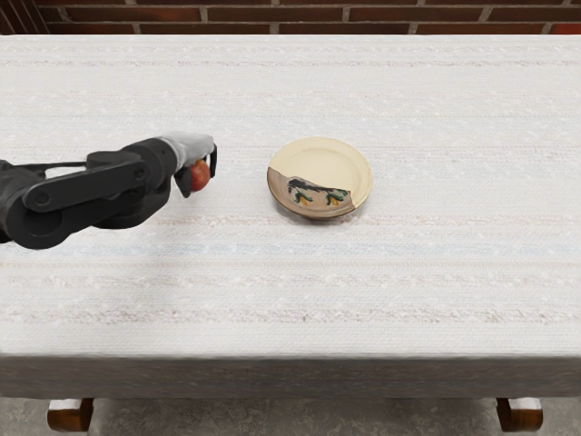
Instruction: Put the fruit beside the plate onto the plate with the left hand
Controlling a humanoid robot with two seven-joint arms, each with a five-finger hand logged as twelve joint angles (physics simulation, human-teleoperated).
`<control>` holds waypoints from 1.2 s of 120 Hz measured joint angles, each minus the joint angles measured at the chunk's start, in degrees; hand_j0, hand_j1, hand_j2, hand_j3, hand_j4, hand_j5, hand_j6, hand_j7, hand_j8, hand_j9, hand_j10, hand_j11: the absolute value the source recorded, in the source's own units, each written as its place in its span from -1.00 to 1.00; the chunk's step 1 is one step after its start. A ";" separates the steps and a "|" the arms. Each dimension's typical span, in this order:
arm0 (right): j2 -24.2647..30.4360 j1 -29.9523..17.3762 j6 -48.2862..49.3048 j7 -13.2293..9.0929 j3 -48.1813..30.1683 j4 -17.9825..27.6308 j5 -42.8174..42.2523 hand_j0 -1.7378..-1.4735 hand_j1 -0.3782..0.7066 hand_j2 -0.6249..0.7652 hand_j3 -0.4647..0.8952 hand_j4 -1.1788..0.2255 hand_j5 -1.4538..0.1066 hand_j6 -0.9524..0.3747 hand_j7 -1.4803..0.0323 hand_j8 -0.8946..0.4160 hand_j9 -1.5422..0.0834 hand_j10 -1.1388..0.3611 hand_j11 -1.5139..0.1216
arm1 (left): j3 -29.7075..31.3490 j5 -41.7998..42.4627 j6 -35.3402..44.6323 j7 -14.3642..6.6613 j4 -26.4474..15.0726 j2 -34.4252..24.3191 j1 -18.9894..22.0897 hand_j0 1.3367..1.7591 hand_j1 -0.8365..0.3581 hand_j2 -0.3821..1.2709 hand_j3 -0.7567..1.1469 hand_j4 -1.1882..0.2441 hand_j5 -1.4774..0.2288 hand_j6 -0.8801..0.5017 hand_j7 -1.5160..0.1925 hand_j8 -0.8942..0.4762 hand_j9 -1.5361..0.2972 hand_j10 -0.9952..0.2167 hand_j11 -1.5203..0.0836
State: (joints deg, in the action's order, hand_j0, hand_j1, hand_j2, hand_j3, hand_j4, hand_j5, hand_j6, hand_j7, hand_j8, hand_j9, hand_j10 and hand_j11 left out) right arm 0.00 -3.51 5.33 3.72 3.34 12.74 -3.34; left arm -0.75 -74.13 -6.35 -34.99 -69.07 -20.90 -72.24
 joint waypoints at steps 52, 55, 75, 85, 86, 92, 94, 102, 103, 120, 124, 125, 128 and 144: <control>0.00 0.00 0.00 -0.01 0.00 0.00 0.00 -0.40 -0.91 -0.11 -0.32 0.66 0.84 0.41 0.93 0.34 0.87 0.50 0.83 | -1.28 0.61 0.34 0.00 0.23 8.63 -6.61 0.48 -0.15 -0.26 -0.21 -0.09 -0.46 -0.18 -0.46 -0.17 -0.48 -0.51 -0.43; 0.00 0.00 0.00 -0.01 0.00 0.00 0.00 -0.40 -0.91 -0.11 -0.32 0.66 0.84 0.41 0.93 0.34 0.87 0.50 0.83 | -1.45 0.72 0.36 0.01 0.48 9.76 -6.63 0.48 -0.15 -0.26 -0.21 -0.08 -0.46 -0.18 -0.46 -0.17 -0.48 -0.51 -0.44; 0.00 0.00 0.01 0.00 0.00 0.00 0.00 -0.40 -0.91 -0.11 -0.32 0.66 0.84 0.41 0.93 0.34 0.87 0.50 0.83 | -1.99 0.67 0.48 0.04 1.98 15.61 -8.00 0.48 -0.18 -0.22 -0.21 -0.07 -0.46 -0.16 -0.46 -0.16 -0.48 -0.50 -0.44; 0.00 0.00 0.00 -0.01 0.00 0.00 0.00 -0.40 -0.91 -0.11 -0.32 0.66 0.84 0.41 0.93 0.34 0.87 0.50 0.83 | -1.93 0.00 1.76 0.05 3.54 17.11 -7.71 0.48 -0.22 -0.19 -0.21 -0.05 -0.46 -0.15 -0.46 -0.14 -0.47 -0.48 -0.44; 0.00 0.00 0.00 -0.01 0.00 0.00 0.00 -0.40 -0.91 -0.11 -0.32 0.66 0.84 0.41 0.93 0.34 0.87 0.50 0.83 | -1.91 -0.19 1.99 0.05 3.66 17.11 -7.56 0.48 -0.22 -0.18 -0.21 -0.05 -0.46 -0.14 -0.46 -0.14 -0.47 -0.48 -0.44; 0.00 0.00 0.00 0.00 0.00 0.00 0.00 -0.40 -0.91 -0.11 -0.32 0.66 0.84 0.41 0.93 0.34 0.87 0.50 0.83 | -1.76 -1.24 3.49 0.05 4.21 17.11 -7.08 0.48 -0.23 -0.16 -0.21 -0.04 -0.46 -0.14 -0.46 -0.13 -0.47 -0.47 -0.44; 0.00 0.00 -0.01 0.00 0.00 0.00 0.00 -0.40 -0.91 -0.11 -0.32 0.66 0.84 0.41 0.93 0.34 0.87 0.50 0.83 | -1.60 -1.63 4.10 0.05 4.35 17.12 -6.78 0.48 -0.23 -0.17 -0.21 -0.04 -0.46 -0.14 -0.45 -0.13 -0.47 -0.47 -0.44; 0.00 0.00 -0.02 0.00 0.00 0.00 0.00 -0.40 -0.91 -0.11 -0.32 0.66 0.84 0.41 0.93 0.34 0.87 0.50 0.83 | -0.01 -2.69 7.12 0.04 5.21 17.20 -5.96 0.48 -0.24 -0.17 -0.21 -0.04 -0.46 -0.13 -0.45 -0.13 -0.46 -0.46 -0.44; 0.00 0.00 -0.02 -0.01 0.00 0.00 0.00 -0.40 -0.91 -0.11 -0.32 0.66 0.84 0.41 0.93 0.34 0.87 0.50 0.83 | 0.19 -2.76 7.53 0.05 5.31 17.20 -5.81 0.48 -0.24 -0.16 -0.21 -0.04 -0.46 -0.13 -0.45 -0.13 -0.46 -0.47 -0.44; 0.00 0.00 0.01 -0.01 0.00 0.00 0.00 -0.40 -0.91 -0.11 -0.32 0.66 0.84 0.41 0.93 0.34 0.87 0.50 0.83 | 2.10 -3.46 11.57 0.02 6.59 18.30 -3.10 0.48 -0.23 -0.17 -0.21 -0.04 -0.46 -0.14 -0.45 -0.14 -0.46 -0.47 -0.43; 0.00 0.00 0.01 0.00 0.00 0.00 0.00 -0.40 -0.91 -0.11 -0.32 0.66 0.84 0.41 0.93 0.34 0.87 0.50 0.83 | 2.32 -3.53 11.96 0.03 6.74 18.40 -3.08 0.48 -0.22 -0.18 -0.21 -0.04 -0.46 -0.15 -0.44 -0.14 -0.46 -0.47 -0.43; 0.00 0.00 0.01 0.00 0.00 0.00 0.00 -0.40 -0.91 -0.11 -0.32 0.66 0.84 0.41 0.93 0.34 0.87 0.50 0.83 | 2.37 -3.54 12.04 0.03 6.77 18.53 -3.12 0.48 -0.22 -0.18 -0.21 -0.05 -0.46 -0.15 -0.44 -0.14 -0.46 -0.47 -0.43; 0.00 0.00 0.01 0.00 0.00 0.00 0.00 -0.40 -0.91 -0.11 -0.32 0.66 0.84 0.41 0.93 0.34 0.87 0.50 0.83 | 2.50 -3.62 12.26 0.03 6.85 19.08 -3.16 0.48 -0.22 -0.19 -0.21 -0.05 -0.45 -0.15 -0.44 -0.15 -0.46 -0.48 -0.43; 0.00 0.00 -0.01 0.01 0.00 0.00 0.00 -0.40 -0.91 -0.11 -0.32 0.66 0.84 0.41 0.93 0.34 0.87 0.50 0.83 | 2.88 -3.75 12.81 0.04 7.05 20.22 -3.09 0.48 -0.19 -0.22 -0.21 -0.07 -0.44 -0.17 -0.43 -0.17 -0.45 -0.50 -0.42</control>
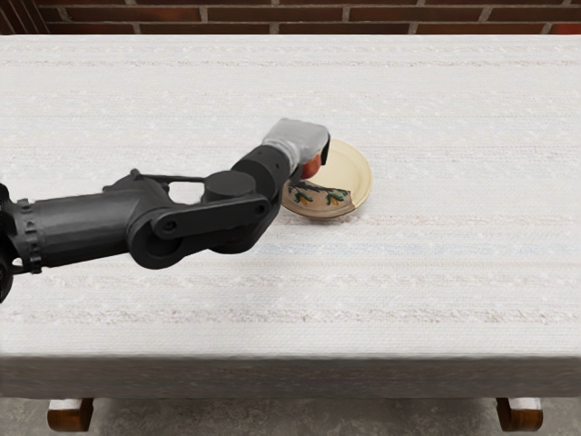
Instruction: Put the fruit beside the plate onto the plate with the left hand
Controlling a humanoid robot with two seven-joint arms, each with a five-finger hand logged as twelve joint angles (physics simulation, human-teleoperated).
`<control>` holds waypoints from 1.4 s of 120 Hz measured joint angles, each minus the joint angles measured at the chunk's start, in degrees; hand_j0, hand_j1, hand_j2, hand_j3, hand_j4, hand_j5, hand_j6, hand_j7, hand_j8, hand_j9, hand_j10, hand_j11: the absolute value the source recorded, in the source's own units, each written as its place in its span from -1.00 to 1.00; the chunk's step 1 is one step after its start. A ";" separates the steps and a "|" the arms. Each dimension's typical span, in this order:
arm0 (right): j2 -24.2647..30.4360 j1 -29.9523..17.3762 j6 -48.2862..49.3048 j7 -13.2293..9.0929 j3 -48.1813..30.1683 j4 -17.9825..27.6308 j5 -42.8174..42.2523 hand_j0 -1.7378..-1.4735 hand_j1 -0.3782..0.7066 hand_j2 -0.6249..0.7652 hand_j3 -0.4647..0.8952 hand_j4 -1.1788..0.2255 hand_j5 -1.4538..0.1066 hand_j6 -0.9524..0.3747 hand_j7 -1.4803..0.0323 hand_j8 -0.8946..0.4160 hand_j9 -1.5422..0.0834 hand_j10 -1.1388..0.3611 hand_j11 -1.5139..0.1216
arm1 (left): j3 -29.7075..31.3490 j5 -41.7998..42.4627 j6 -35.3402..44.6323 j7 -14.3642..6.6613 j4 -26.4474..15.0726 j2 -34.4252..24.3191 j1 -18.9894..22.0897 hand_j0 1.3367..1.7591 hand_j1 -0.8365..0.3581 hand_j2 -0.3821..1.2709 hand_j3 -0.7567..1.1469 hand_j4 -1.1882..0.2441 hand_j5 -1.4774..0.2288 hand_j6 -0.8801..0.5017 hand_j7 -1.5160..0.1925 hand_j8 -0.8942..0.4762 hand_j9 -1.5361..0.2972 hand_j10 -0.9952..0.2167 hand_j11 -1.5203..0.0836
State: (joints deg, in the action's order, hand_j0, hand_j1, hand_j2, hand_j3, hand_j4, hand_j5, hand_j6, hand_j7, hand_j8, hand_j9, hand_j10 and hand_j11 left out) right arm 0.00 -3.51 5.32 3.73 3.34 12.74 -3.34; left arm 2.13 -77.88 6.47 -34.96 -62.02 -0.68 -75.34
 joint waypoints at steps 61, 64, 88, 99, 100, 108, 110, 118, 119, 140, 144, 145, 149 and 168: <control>0.00 0.00 0.00 -0.02 0.00 0.00 0.00 -0.40 -0.91 -0.11 -0.32 0.66 0.84 0.41 0.93 0.34 0.87 0.50 0.83 | 1.56 2.91 0.95 -0.04 0.38 0.53 -0.20 0.51 0.56 -0.42 -0.21 0.38 0.33 0.08 0.36 0.11 0.29 0.23 0.45; 0.00 0.00 0.00 -0.01 0.00 0.00 0.00 -0.40 -0.91 -0.11 -0.32 0.66 0.84 0.41 0.93 0.34 0.87 0.50 0.83 | 1.54 5.10 0.89 -0.04 0.28 0.43 -1.15 0.51 0.61 -0.44 -0.21 0.41 0.38 0.10 0.41 0.13 0.33 0.28 0.50; 0.00 0.00 0.01 -0.02 0.00 0.00 0.00 -0.40 -0.91 -0.11 -0.32 0.66 0.84 0.41 0.93 0.34 0.87 0.50 0.83 | -4.22 23.22 0.31 -0.04 -6.36 -10.57 -3.60 0.52 0.84 -0.50 -0.20 0.56 0.59 0.20 0.63 0.23 0.54 0.50 0.74; 0.00 0.00 -0.01 0.00 0.00 0.00 0.00 -0.40 -0.91 -0.11 -0.32 0.66 0.84 0.41 0.93 0.34 0.87 0.50 0.83 | -9.09 31.35 -3.04 -0.04 -12.27 -15.81 -2.68 0.52 0.89 -0.51 -0.20 0.59 0.64 0.23 0.68 0.26 0.59 0.55 0.80; 0.00 0.00 -0.01 0.00 0.00 0.00 0.00 -0.40 -0.91 -0.11 -0.32 0.66 0.84 0.41 0.93 0.34 0.87 0.50 0.83 | -9.57 32.13 -3.62 -0.04 -12.68 -16.31 -2.65 0.52 0.89 -0.51 -0.20 0.60 0.65 0.23 0.69 0.26 0.59 0.55 0.80; 0.00 0.00 -0.01 0.00 0.00 0.00 0.00 -0.40 -0.91 -0.11 -0.32 0.66 0.84 0.41 0.93 0.34 0.87 0.50 0.83 | -13.95 38.52 -10.28 -0.04 -15.84 -21.55 -1.14 0.52 0.92 -0.52 -0.20 0.61 0.67 0.24 0.71 0.27 0.62 0.58 0.83; 0.00 0.00 0.00 -0.01 0.00 0.00 0.00 -0.40 -0.91 -0.11 -0.32 0.66 0.84 0.41 0.93 0.34 0.87 0.50 0.83 | -14.97 40.18 -11.99 -0.04 -16.56 -22.74 -1.05 0.52 0.92 -0.52 -0.20 0.62 0.67 0.24 0.71 0.27 0.62 0.58 0.83; 0.00 0.00 0.00 -0.01 0.00 0.00 0.00 -0.40 -0.91 -0.11 -0.32 0.66 0.84 0.41 0.93 0.34 0.87 0.50 0.83 | -18.43 47.55 -18.96 -0.04 -19.18 -28.22 -0.96 0.52 0.94 -0.52 -0.20 0.63 0.69 0.25 0.73 0.28 0.63 0.60 0.85; 0.00 0.00 0.00 -0.01 0.00 0.00 0.00 -0.40 -0.91 -0.11 -0.32 0.66 0.84 0.41 0.93 0.34 0.87 0.50 0.83 | -18.75 48.50 -19.89 -0.04 -19.43 -29.02 -0.92 0.52 0.94 -0.53 -0.20 0.63 0.69 0.25 0.73 0.28 0.64 0.60 0.85; 0.00 0.00 0.00 0.00 0.00 0.00 0.00 -0.40 -0.91 -0.11 -0.32 0.66 0.84 0.41 0.93 0.34 0.87 0.50 0.83 | -30.18 65.36 -36.92 -0.04 -21.95 -43.11 10.24 0.52 0.97 -0.53 -0.20 0.64 0.71 0.26 0.76 0.29 0.66 0.62 0.88; 0.00 0.00 -0.01 0.00 0.00 0.00 0.00 -0.40 -0.91 -0.11 -0.32 0.66 0.84 0.41 0.93 0.34 0.87 0.50 0.83 | -31.51 67.94 -38.17 -0.04 -22.11 -45.50 10.29 0.52 0.97 -0.53 -0.20 0.65 0.72 0.26 0.76 0.29 0.66 0.62 0.88; 0.00 0.00 -0.01 0.00 0.00 0.00 0.00 -0.40 -0.91 -0.11 -0.32 0.66 0.84 0.41 0.93 0.34 0.87 0.50 0.83 | -31.78 68.59 -38.42 -0.04 -22.14 -46.28 10.34 0.52 0.97 -0.53 -0.20 0.65 0.72 0.26 0.76 0.29 0.66 0.62 0.88; 0.00 0.00 -0.01 0.00 0.00 0.00 0.00 -0.40 -0.91 -0.11 -0.32 0.66 0.84 0.41 0.93 0.34 0.87 0.50 0.83 | -32.66 70.90 -39.26 -0.04 -22.22 -48.13 10.38 0.52 0.97 -0.53 -0.20 0.65 0.72 0.26 0.76 0.30 0.66 0.63 0.88; 0.00 0.00 0.01 0.00 0.00 0.00 0.00 -0.40 -0.91 -0.11 -0.32 0.66 0.84 0.41 0.93 0.34 0.87 0.50 0.83 | -34.55 76.91 -41.01 -0.04 -22.31 -51.58 11.18 0.52 0.98 -0.54 -0.20 0.65 0.73 0.27 0.77 0.30 0.67 0.63 0.89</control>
State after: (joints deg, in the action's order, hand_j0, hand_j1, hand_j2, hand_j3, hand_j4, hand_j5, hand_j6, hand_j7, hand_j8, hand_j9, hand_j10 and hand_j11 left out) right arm 0.00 -3.51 5.33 3.73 3.34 12.74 -3.34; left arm -32.42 -0.96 -34.54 -35.00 -84.33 -52.25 -64.16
